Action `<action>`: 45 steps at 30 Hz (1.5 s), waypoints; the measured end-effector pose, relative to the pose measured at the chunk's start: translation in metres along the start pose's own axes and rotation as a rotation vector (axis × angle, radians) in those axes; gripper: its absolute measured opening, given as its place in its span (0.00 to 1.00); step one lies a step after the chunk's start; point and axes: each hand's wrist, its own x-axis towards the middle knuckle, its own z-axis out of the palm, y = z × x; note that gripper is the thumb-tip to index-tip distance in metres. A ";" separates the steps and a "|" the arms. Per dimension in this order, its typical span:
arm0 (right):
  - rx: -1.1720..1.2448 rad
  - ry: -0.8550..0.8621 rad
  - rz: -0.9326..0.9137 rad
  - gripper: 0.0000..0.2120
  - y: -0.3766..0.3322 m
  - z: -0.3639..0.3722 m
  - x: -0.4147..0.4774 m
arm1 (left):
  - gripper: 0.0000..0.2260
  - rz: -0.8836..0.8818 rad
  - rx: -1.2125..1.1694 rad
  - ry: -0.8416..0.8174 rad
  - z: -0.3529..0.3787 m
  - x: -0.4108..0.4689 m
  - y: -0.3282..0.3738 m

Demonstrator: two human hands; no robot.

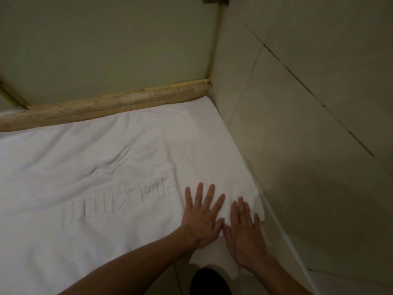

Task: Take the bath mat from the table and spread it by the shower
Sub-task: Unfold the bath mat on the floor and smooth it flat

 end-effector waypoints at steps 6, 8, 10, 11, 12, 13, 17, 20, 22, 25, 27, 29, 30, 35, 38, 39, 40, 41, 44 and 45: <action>-0.030 0.004 0.012 0.32 0.016 -0.002 0.003 | 0.30 -0.003 -0.004 -0.002 -0.001 0.005 0.009; -0.065 0.025 -0.008 0.33 0.016 -0.004 0.001 | 0.30 -0.001 -0.020 -0.008 -0.002 0.005 0.010; -0.053 0.040 -0.013 0.43 0.017 -0.003 0.000 | 0.31 0.011 -0.037 -0.017 -0.003 0.004 0.012; -0.061 0.035 -0.010 0.46 0.018 -0.004 0.000 | 0.31 0.018 -0.043 -0.019 -0.004 0.004 0.013; -0.064 0.033 -0.006 0.45 0.019 -0.004 0.001 | 0.31 0.021 -0.049 -0.021 -0.004 0.004 0.014; -0.058 0.032 -0.001 0.41 0.020 -0.005 0.002 | 0.31 0.020 -0.056 -0.020 -0.004 0.004 0.015; -0.071 -0.018 0.046 0.33 0.014 -0.010 0.005 | 0.30 0.015 -0.105 -0.002 -0.004 0.007 0.017; -0.051 -0.014 0.086 0.32 0.007 -0.012 0.011 | 0.29 0.027 -0.127 0.032 -0.006 0.005 0.013; -0.084 0.032 0.054 0.31 0.004 -0.014 0.016 | 0.30 0.021 -0.130 0.059 -0.008 0.004 0.008; -0.026 0.127 -0.063 0.40 -0.008 -0.025 0.022 | 0.30 -0.040 -0.134 0.080 -0.013 0.005 0.000; 0.008 0.192 -0.123 0.40 -0.015 -0.031 0.028 | 0.31 -0.087 -0.143 0.092 -0.019 0.008 -0.008; 0.049 0.212 -0.150 0.37 -0.024 -0.035 0.034 | 0.31 -0.127 -0.151 0.110 -0.025 0.011 -0.019; 0.055 0.223 -0.165 0.37 -0.029 -0.036 0.039 | 0.30 -0.147 -0.155 0.120 -0.027 0.012 -0.024; 0.052 0.205 -0.229 0.38 -0.054 -0.045 0.064 | 0.30 -0.242 -0.158 0.145 -0.035 0.012 -0.062; 0.015 0.193 -0.309 0.38 -0.072 -0.053 0.082 | 0.31 -0.317 -0.128 0.135 -0.039 0.005 -0.093; -0.004 0.191 -0.340 0.39 -0.080 -0.056 0.089 | 0.31 -0.346 -0.124 0.132 -0.040 0.003 -0.105; -0.020 0.186 -0.371 0.41 -0.089 -0.059 0.096 | 0.31 -0.370 -0.121 0.130 -0.043 0.000 -0.119; -0.030 0.190 -0.398 0.42 -0.095 -0.061 0.102 | 0.31 -0.382 -0.117 0.129 -0.046 -0.002 -0.130; -0.042 0.234 -0.480 0.45 -0.124 -0.070 0.123 | 0.30 -0.375 -0.085 0.108 -0.061 -0.009 -0.175; -0.063 0.225 -0.496 0.44 -0.135 -0.074 0.130 | 0.30 -0.356 -0.068 0.097 -0.069 -0.011 -0.191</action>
